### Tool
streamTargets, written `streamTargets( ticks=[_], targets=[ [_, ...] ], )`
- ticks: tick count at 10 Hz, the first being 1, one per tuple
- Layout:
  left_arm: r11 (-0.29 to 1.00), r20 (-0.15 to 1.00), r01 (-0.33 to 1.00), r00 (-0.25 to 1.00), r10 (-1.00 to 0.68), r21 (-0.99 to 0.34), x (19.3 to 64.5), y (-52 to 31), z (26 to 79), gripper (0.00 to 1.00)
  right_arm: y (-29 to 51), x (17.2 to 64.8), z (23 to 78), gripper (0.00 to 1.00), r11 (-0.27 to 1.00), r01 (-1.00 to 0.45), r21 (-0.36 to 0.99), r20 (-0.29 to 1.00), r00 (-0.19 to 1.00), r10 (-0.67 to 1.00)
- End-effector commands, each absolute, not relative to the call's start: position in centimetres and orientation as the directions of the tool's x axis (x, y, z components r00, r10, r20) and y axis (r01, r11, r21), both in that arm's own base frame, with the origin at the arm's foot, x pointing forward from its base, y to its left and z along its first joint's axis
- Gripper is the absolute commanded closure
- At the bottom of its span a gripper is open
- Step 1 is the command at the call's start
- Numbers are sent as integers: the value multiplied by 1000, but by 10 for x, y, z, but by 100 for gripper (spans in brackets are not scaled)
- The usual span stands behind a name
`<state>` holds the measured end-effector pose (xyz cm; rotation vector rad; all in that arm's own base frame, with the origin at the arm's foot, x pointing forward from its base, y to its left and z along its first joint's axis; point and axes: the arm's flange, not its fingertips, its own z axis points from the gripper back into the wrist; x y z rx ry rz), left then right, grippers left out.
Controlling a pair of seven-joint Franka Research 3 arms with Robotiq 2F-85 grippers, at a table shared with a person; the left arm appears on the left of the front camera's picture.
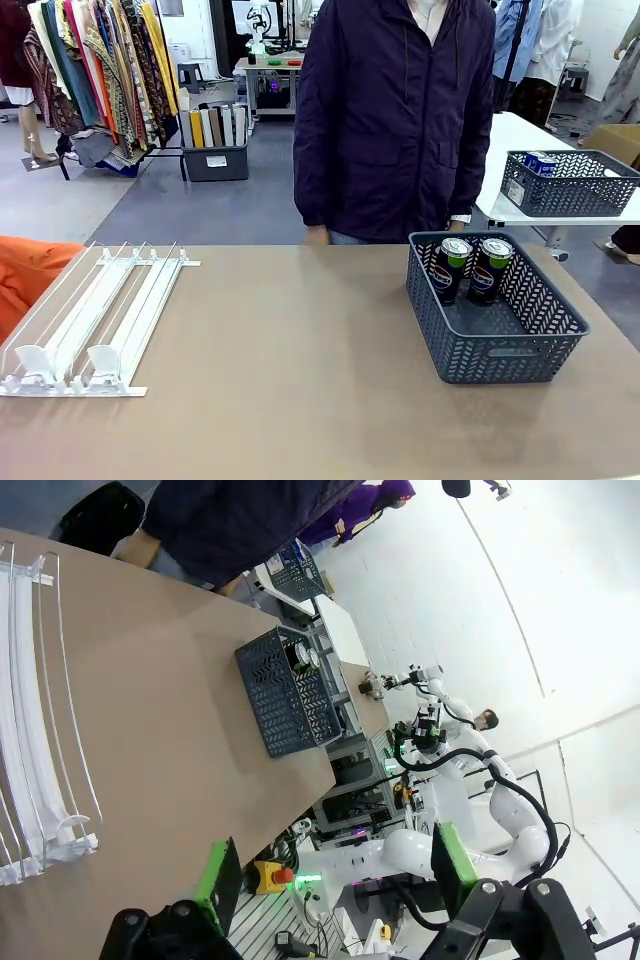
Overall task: Retrieve and store the cans from the dispenser.
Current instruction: Pick up one can from the Automatic Can Dispenser and place it in the middle of the table.
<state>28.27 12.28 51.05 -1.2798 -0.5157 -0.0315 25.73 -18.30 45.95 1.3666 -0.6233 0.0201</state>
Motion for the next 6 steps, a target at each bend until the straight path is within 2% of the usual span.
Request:
streamTargets(
  ticks=[1, 6],
  targets=[
    [291, 404, 327, 877, 262, -899, 284, 122, 511, 0, -182, 261, 464, 0, 209, -382, 900, 434, 827, -358],
    [291, 404, 327, 877, 262, -899, 284, 122, 511, 0, -182, 261, 464, 0, 209, -382, 900, 434, 827, -358]
  ],
)
